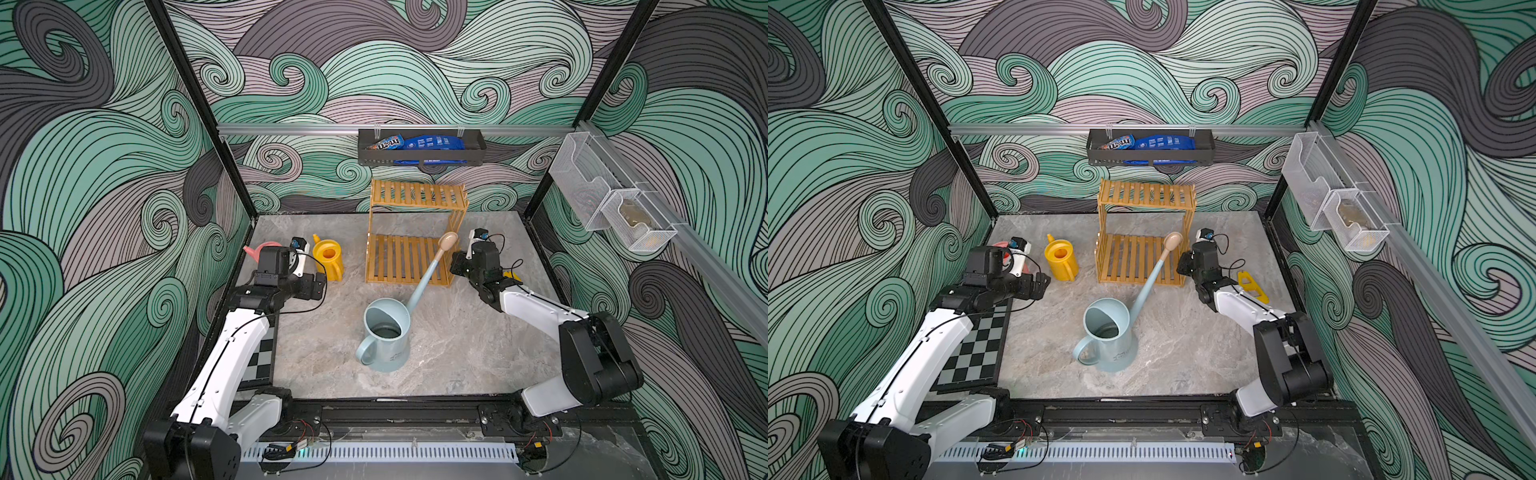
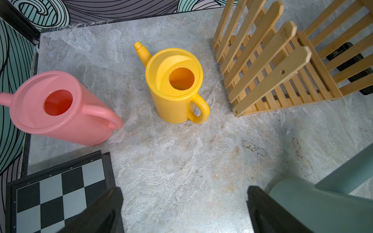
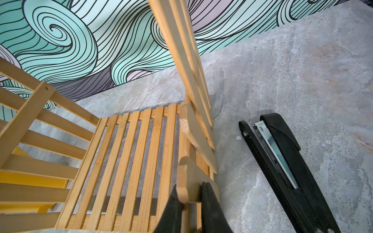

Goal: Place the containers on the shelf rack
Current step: Adjust the shelf at the center of the board.

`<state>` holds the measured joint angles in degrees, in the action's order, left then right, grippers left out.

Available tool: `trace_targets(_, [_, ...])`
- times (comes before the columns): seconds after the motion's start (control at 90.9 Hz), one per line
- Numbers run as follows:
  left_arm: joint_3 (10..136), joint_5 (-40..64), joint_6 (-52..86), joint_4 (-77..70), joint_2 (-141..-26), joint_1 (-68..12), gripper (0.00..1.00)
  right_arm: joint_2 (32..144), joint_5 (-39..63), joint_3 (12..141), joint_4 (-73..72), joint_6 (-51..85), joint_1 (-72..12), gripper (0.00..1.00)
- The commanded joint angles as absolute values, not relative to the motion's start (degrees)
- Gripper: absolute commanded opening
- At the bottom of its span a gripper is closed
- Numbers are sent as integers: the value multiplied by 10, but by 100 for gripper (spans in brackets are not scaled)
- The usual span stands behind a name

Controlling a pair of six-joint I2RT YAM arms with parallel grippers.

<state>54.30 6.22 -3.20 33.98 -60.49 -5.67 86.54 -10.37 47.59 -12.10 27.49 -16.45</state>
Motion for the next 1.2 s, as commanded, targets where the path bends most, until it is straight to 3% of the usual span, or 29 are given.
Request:
trace_targets(0.0, [559,61,-32,348,-592,-61,99,840,-125,484,-138,327,-172,11])
trace_targets(0.848, [547,62,-31,335,-595,-62,99,891,-104,508,-187,218,-177,14])
trace_targets(1.189, [577,134,-94,384,-595,-65,99,841,-82,528,-127,209,-171,41])
